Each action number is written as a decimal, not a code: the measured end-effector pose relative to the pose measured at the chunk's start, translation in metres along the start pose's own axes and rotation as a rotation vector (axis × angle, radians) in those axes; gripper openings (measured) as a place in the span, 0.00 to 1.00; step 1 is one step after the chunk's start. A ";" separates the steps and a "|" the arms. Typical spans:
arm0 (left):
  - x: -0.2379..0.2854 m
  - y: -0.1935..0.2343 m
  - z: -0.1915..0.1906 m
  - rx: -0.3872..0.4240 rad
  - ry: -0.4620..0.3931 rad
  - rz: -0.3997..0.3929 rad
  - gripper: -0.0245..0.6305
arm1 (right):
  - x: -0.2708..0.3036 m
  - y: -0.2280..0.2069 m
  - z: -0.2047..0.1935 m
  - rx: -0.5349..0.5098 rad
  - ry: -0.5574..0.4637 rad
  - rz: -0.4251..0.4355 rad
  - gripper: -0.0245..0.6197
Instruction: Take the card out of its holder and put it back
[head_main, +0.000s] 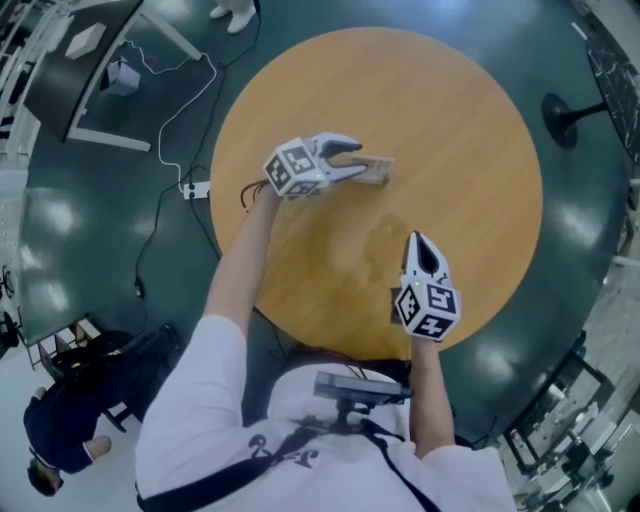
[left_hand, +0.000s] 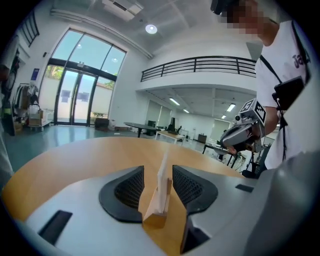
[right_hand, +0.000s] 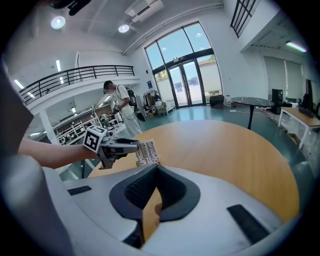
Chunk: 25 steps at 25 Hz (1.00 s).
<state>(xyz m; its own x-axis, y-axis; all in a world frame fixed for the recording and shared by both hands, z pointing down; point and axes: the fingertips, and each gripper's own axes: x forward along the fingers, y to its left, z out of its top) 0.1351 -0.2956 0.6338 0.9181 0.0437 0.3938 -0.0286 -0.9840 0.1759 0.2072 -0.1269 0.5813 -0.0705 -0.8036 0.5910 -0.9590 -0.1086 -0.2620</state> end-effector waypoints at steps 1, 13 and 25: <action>-0.008 0.002 -0.002 -0.013 -0.002 0.021 0.30 | -0.003 -0.001 0.001 -0.001 -0.007 -0.004 0.07; -0.131 -0.061 0.021 -0.109 -0.206 0.348 0.30 | -0.045 0.034 0.022 -0.029 -0.155 0.009 0.07; -0.171 -0.184 0.087 -0.117 -0.400 0.504 0.29 | -0.126 0.094 0.040 -0.076 -0.361 0.045 0.07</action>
<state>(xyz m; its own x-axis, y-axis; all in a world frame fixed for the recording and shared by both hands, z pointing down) 0.0179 -0.1370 0.4558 0.8567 -0.5076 0.0917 -0.5158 -0.8409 0.1639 0.1371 -0.0588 0.4516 -0.0243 -0.9628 0.2691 -0.9758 -0.0357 -0.2157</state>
